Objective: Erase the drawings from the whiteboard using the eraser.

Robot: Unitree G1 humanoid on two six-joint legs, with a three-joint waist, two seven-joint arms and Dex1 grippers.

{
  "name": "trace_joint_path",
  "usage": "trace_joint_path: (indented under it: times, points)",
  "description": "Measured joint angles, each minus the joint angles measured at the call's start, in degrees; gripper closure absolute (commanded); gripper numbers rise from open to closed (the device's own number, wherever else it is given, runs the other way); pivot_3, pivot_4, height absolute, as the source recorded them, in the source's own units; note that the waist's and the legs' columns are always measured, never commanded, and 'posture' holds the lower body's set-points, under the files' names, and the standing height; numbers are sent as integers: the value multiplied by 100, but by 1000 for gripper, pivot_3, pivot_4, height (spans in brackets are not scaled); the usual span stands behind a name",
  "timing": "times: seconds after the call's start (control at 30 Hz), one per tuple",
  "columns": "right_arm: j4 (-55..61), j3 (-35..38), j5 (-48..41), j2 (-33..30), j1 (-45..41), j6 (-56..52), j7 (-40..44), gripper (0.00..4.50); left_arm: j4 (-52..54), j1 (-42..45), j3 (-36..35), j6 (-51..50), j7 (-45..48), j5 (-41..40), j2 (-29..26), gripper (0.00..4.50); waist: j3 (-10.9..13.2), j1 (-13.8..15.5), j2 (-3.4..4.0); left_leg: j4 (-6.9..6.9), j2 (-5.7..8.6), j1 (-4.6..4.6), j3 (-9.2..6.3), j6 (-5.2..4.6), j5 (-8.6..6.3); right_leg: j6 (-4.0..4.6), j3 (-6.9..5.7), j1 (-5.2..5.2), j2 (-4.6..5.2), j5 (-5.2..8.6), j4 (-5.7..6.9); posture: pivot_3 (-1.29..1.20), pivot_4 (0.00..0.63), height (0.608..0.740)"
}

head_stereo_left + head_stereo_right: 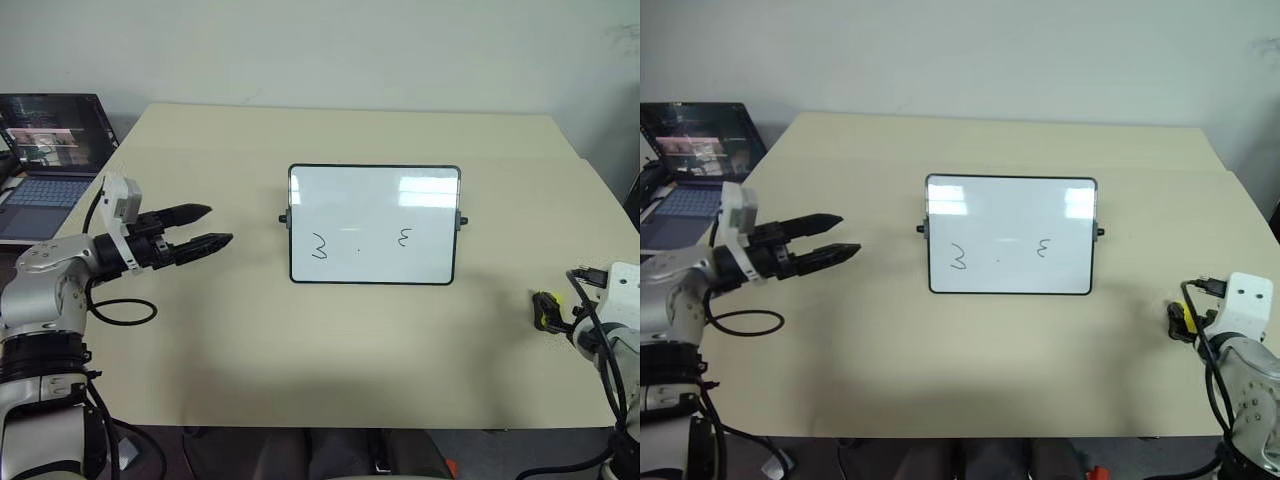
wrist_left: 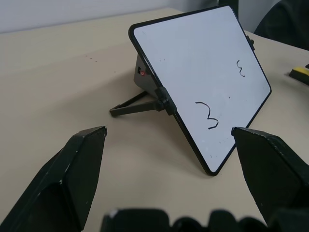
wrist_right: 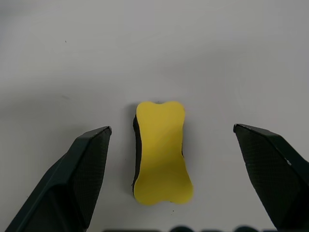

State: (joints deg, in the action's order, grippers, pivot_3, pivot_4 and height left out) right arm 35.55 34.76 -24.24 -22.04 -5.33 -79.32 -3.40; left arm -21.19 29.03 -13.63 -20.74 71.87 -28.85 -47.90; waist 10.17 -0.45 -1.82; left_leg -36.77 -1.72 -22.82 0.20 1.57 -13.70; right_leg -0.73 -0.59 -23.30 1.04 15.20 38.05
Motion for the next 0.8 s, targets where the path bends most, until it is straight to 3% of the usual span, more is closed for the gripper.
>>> trace_joint_path:
  times: [0.6,0.8]
  points:
    - [-445,-240,491,-5,-224,-7,256,45,-2,-101,0,122,-96,11,27,0,0,-1,0,0,1,0,-1,0,0,0,0,0,0,0,0,0,150,740]
    - [-590,-372,580,36,-194,104,346,2005,-2,-126,-1,134,-129,10,31,0,0,-2,0,0,0,0,0,0,0,0,0,0,0,0,0,0,150,740]
